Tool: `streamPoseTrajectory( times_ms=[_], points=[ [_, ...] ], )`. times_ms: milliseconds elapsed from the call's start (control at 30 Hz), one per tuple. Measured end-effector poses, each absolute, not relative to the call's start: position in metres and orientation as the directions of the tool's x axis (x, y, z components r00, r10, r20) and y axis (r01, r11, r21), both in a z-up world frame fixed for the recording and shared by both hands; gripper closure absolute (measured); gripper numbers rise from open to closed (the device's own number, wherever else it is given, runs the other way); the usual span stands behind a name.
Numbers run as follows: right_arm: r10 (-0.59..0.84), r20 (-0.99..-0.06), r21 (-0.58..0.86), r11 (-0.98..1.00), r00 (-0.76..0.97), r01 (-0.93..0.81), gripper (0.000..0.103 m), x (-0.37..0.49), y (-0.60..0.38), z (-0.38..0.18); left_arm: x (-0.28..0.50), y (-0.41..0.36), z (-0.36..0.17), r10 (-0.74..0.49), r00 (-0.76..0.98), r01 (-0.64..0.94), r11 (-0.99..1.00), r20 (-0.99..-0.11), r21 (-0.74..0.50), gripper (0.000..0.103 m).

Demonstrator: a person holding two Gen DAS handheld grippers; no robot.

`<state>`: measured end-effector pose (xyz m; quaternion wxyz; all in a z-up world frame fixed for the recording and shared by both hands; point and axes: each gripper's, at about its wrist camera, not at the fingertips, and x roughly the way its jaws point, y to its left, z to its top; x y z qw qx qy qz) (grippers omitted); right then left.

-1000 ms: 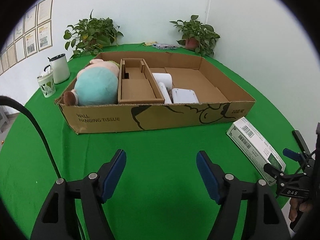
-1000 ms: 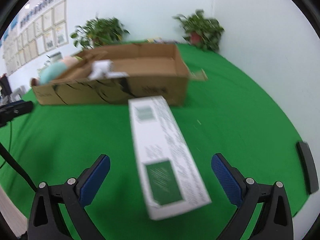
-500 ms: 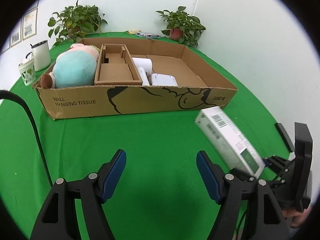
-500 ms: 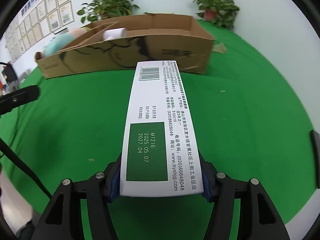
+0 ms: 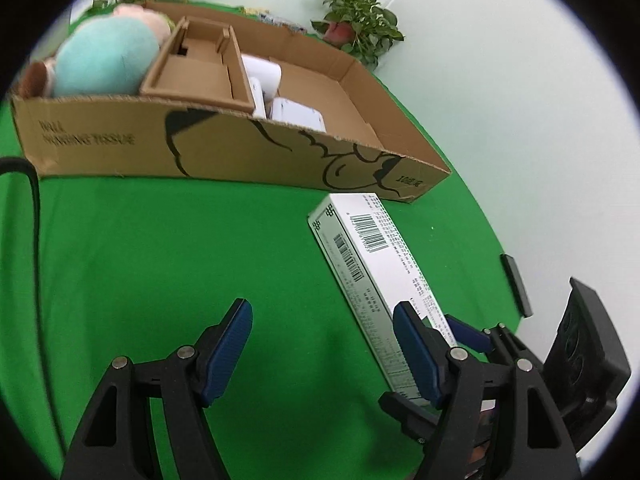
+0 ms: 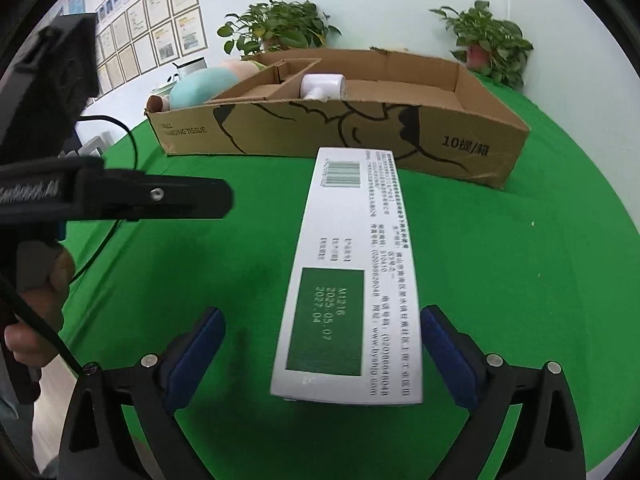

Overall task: Organize objects
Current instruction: 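Close both grippers on the white product box, then lift the product box upright with both grippers and carry it over the box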

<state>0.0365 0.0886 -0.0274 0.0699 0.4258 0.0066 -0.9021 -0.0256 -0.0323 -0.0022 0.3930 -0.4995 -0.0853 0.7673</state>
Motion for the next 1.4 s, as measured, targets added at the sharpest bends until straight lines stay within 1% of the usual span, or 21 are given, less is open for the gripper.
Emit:
streamPoseTrajectory(
  times_ms=[100,167,233,267,300,400,600,667,700,767,867,900,1033,1300,1400],
  points=[
    [-0.147,-0.766,0.082,-0.988,-0.626,0.133,0.005,0.036,0.097,-0.029,-0.029,-0.019,-0.011,0.703,-0.125,-0.508,-0.652,-0.701,-0.563,0.030],
    [-0.159,-0.768,0.097,-0.986,-0.621,0.133,0.010,0.035,0.099,-0.030,-0.028,-0.010,-0.015,0.716,-0.084,-0.507,-0.629,-0.693,-0.589,0.030],
    [-0.164,-0.773,0.098,-0.985,-0.613,0.140,0.025,0.037,0.100,-0.031,-0.027,-0.003,-0.020,0.729,-0.054,-0.499,-0.612,-0.683,-0.614,0.030],
    [-0.156,-0.775,0.088,-0.986,-0.613,0.141,0.028,0.037,0.097,-0.031,-0.027,-0.001,-0.022,0.733,-0.045,-0.492,-0.608,-0.679,-0.623,0.030],
    [-0.149,-0.778,0.078,-0.987,-0.611,0.141,0.035,0.036,0.096,-0.032,-0.026,0.001,-0.023,0.738,-0.043,-0.489,-0.603,-0.673,-0.630,0.030],
    [-0.137,-0.782,0.069,-0.989,-0.609,0.134,0.035,0.038,0.091,-0.034,-0.024,0.003,-0.025,0.751,-0.034,-0.483,-0.590,-0.660,-0.647,0.031],
    [-0.222,-0.778,0.176,-0.975,-0.588,0.134,0.036,0.049,0.086,-0.033,-0.012,-0.001,-0.028,0.767,-0.028,-0.470,-0.576,-0.641,-0.669,0.032],
    [-0.251,-0.774,0.215,-0.968,-0.582,0.132,0.037,0.053,0.086,-0.033,-0.007,-0.003,-0.028,0.759,-0.041,-0.470,-0.589,-0.650,-0.658,0.038],
    [-0.259,-0.772,0.225,-0.965,-0.580,0.131,0.037,0.054,0.086,-0.033,-0.005,-0.003,-0.029,0.750,-0.047,-0.472,-0.599,-0.660,-0.647,0.049],
    [-0.260,-0.769,0.226,-0.965,-0.584,0.131,0.037,0.056,0.085,-0.033,-0.002,-0.005,-0.030,0.749,-0.058,-0.474,-0.603,-0.660,-0.642,0.048],
    [-0.262,-0.770,0.224,-0.965,-0.582,0.137,0.037,0.058,0.082,-0.032,0.002,-0.007,-0.027,0.750,-0.070,-0.485,-0.602,-0.658,-0.634,0.050],
    [-0.257,-0.769,0.217,-0.966,-0.585,0.138,0.038,0.058,0.080,-0.031,0.003,-0.007,-0.025,0.754,-0.073,-0.489,-0.598,-0.653,-0.635,0.053],
    [-0.244,-0.749,0.204,-0.969,-0.616,0.136,0.039,0.060,0.076,-0.023,0.007,-0.008,-0.008,0.764,-0.104,-0.517,-0.588,-0.636,-0.622,0.056],
    [-0.224,-0.689,0.172,-0.974,-0.689,0.145,0.040,0.057,0.067,0.009,0.008,-0.006,0.038,0.769,-0.185,-0.581,-0.588,-0.612,-0.563,0.058],
    [-0.234,-0.661,0.181,-0.972,-0.713,0.152,0.040,0.048,0.071,0.027,-0.013,-0.005,0.065,0.777,-0.210,-0.604,-0.580,-0.593,-0.547,0.058]
  ],
)
